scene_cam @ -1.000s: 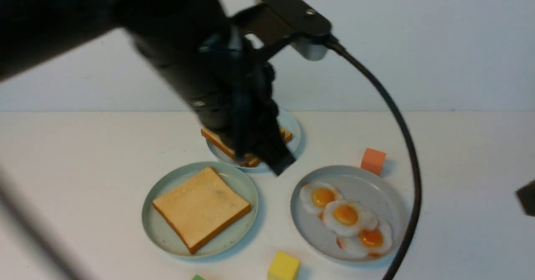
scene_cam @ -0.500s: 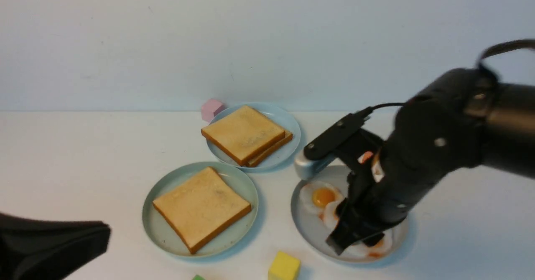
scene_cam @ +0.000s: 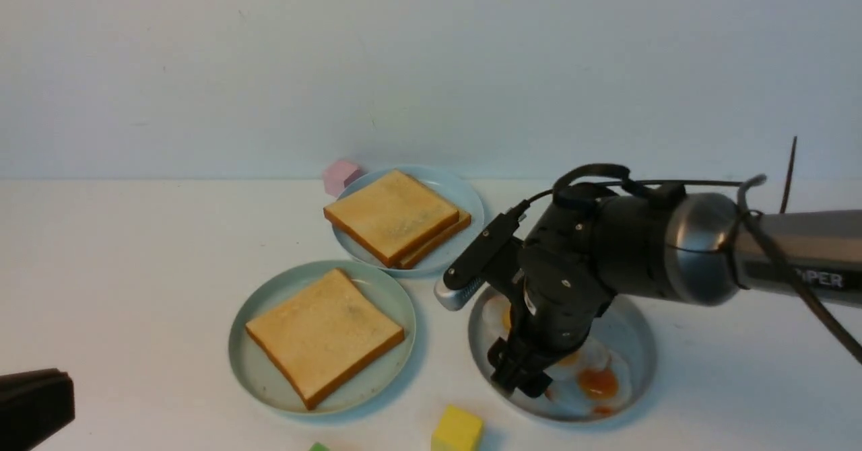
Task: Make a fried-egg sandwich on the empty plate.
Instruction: Use the right arm to grab a fried egg, then use the right arm to place the fried egg on the slice of bread in the middle, then use the left arm to grab a slice of bread, then use the left arm to place a slice of bread on the fried egg in the middle
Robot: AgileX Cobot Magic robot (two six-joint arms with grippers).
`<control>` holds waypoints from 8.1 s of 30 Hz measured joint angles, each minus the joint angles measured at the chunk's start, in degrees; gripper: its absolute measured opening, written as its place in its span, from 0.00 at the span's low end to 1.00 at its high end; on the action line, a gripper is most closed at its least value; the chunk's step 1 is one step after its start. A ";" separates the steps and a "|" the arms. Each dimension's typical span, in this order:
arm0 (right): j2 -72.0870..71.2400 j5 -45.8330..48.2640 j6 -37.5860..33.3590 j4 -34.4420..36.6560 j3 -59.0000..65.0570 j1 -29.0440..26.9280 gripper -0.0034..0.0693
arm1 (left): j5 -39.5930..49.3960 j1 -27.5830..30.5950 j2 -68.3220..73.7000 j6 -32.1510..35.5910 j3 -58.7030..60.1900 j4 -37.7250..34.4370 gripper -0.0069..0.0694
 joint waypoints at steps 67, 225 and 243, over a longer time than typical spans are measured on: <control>14.78 -4.21 -6.80 -1.12 -33.37 15.07 0.14 | 6.32 0.00 0.06 -26.67 0.00 23.59 0.07; -73.49 25.58 24.81 3.01 13.65 17.47 0.11 | -0.82 19.62 104.75 46.26 -69.31 -10.58 0.12; -73.49 24.50 23.34 2.68 13.65 17.47 0.13 | 7.03 9.42 73.73 27.17 -34.56 1.13 0.12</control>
